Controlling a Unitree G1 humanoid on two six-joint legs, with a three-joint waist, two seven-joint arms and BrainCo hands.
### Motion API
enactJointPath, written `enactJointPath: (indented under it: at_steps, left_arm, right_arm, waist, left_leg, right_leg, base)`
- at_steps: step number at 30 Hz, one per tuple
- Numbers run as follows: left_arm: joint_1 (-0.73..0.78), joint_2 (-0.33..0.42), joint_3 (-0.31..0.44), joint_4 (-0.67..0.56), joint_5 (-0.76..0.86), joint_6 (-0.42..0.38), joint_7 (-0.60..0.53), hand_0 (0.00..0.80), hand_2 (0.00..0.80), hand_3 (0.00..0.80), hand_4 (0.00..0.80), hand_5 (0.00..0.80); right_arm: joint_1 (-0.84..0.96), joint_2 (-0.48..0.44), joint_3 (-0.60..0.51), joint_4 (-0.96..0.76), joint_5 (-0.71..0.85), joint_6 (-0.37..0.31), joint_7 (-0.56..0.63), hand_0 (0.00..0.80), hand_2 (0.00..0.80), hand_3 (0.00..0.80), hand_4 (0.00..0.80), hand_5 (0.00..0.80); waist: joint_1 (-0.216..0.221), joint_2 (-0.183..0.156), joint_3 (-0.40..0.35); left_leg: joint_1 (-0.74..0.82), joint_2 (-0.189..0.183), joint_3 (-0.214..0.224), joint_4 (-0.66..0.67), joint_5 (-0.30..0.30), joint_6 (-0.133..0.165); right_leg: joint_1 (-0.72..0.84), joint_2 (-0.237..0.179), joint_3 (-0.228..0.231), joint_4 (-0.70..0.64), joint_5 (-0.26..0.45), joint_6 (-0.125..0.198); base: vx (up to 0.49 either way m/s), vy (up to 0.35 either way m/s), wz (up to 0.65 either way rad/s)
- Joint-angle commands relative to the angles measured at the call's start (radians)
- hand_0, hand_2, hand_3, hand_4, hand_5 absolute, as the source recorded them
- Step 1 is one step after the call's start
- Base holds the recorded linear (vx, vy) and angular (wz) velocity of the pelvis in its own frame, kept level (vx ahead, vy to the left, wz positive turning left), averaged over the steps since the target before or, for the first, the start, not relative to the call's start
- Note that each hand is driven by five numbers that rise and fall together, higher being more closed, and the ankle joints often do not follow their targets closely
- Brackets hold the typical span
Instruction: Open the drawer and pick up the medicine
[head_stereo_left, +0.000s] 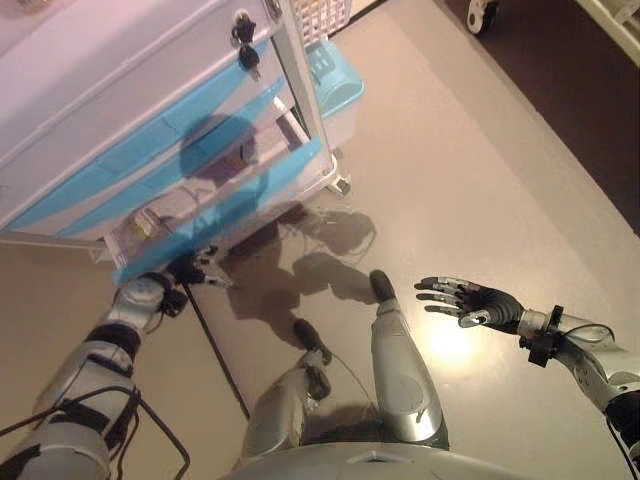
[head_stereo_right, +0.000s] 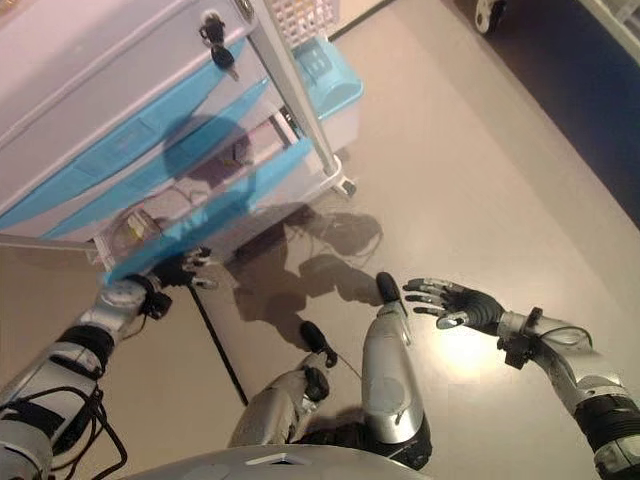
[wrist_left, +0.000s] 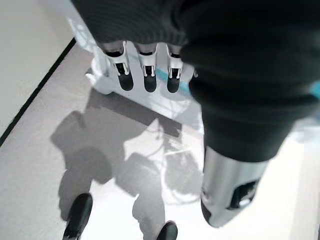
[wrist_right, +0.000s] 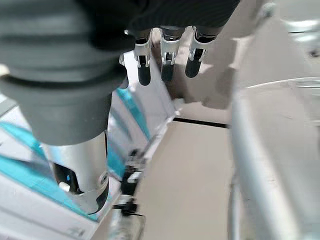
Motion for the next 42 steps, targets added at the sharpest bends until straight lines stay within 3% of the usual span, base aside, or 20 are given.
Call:
enactJointPath:
  at_steps: [1, 8, 13, 23, 30, 35, 42]
  left_arm:
    - [-0.073, 0.168, 0.017, 0.042, -0.085, 0.019, -0.004, 0.000, 0.000, 0.000, 0.000, 0.000]
    - [-0.234, 0.257, 0.048, 0.148, -0.137, 0.054, 0.088, 0.000, 0.000, 0.000, 0.000, 0.000]
    - [-0.307, 0.292, 0.073, 0.273, -0.167, 0.002, 0.094, 0.000, 0.000, 0.000, 0.000, 0.000]
    - [-0.264, 0.251, 0.101, 0.219, -0.166, -0.013, 0.000, 0.000, 0.000, 0.000, 0.000, 0.000]
    - [-0.121, 0.145, 0.126, 0.054, -0.239, 0.038, -0.142, 0.000, 0.000, 0.000, 0.000, 0.000]
    - [0.052, -0.016, 0.135, -0.036, -0.271, 0.057, -0.254, 0.000, 0.000, 0.000, 0.000, 0.000]
    - [0.316, -0.228, 0.139, -0.128, -0.255, 0.069, -0.303, 0.000, 0.000, 0.000, 0.000, 0.000]
  right_arm:
    - [0.046, 0.051, 0.026, -0.014, 0.074, -0.098, -0.027, 0.000, 0.000, 0.000, 0.000, 0.000]
    - [0.060, 0.116, 0.062, 0.020, 0.102, -0.168, -0.111, 0.000, 0.000, 0.000, 0.000, 0.000]
    - [0.071, 0.164, 0.093, 0.025, 0.108, -0.208, -0.147, 0.000, 0.000, 0.000, 0.000, 0.000]
    - [0.071, 0.231, 0.118, 0.017, 0.070, -0.218, -0.253, 0.000, 0.000, 0.000, 0.000, 0.000]
    - [0.072, 0.257, 0.097, 0.022, 0.011, -0.186, -0.291, 0.000, 0.000, 0.000, 0.000, 0.000]
    - [0.064, 0.306, 0.084, 0.072, -0.010, -0.134, -0.352, 0.000, 0.000, 0.000, 0.000, 0.000]
    - [0.071, 0.416, 0.057, 0.152, -0.047, -0.060, -0.426, 0.000, 0.000, 0.000, 0.000, 0.000]
  waist:
    - [-0.001, -0.076, -0.016]
    - [0.013, -0.110, -0.008]
    - [0.023, -0.129, -0.008]
    - [0.064, -0.151, -0.008]
    - [0.090, -0.160, -0.012]
    - [0.116, -0.153, -0.060]
    - [0.165, -0.130, -0.157]
  left_leg:
    - [-0.113, 0.040, -0.035, 0.338, -0.217, -0.037]
    - [-0.197, 0.055, -0.052, 0.380, -0.213, -0.034]
    - [-0.215, 0.056, -0.061, 0.384, -0.210, -0.030]
    - [-0.197, 0.053, -0.095, 0.363, -0.210, -0.026]
    - [-0.129, 0.039, -0.101, 0.294, -0.170, -0.025]
    - [-0.062, 0.030, -0.117, 0.223, -0.152, -0.028]
    - [0.028, 0.033, -0.158, 0.082, -0.092, -0.042]
  right_leg:
    - [-0.007, -0.027, 0.000, -0.020, -0.011, 0.042]
    - [-0.061, -0.016, -0.003, -0.014, 0.003, 0.037]
    - [-0.072, -0.013, -0.006, -0.010, 0.008, 0.036]
    - [-0.035, -0.011, -0.025, -0.029, 0.013, 0.043]
    - [0.036, -0.011, -0.042, -0.081, 0.039, 0.039]
    - [0.102, -0.005, -0.068, -0.119, 0.035, 0.034]
    - [0.194, 0.019, -0.125, -0.168, 0.026, 0.026]
  base:
    - [-0.017, -0.003, 0.07]
    - [-0.063, -0.071, 0.06]
    - [-0.022, -0.066, 0.10]
    - [-0.019, -0.085, 0.10]
    - [-0.051, -0.096, 0.07]
    - [0.034, -0.105, 0.08]
    - [0.056, -0.115, 0.14]
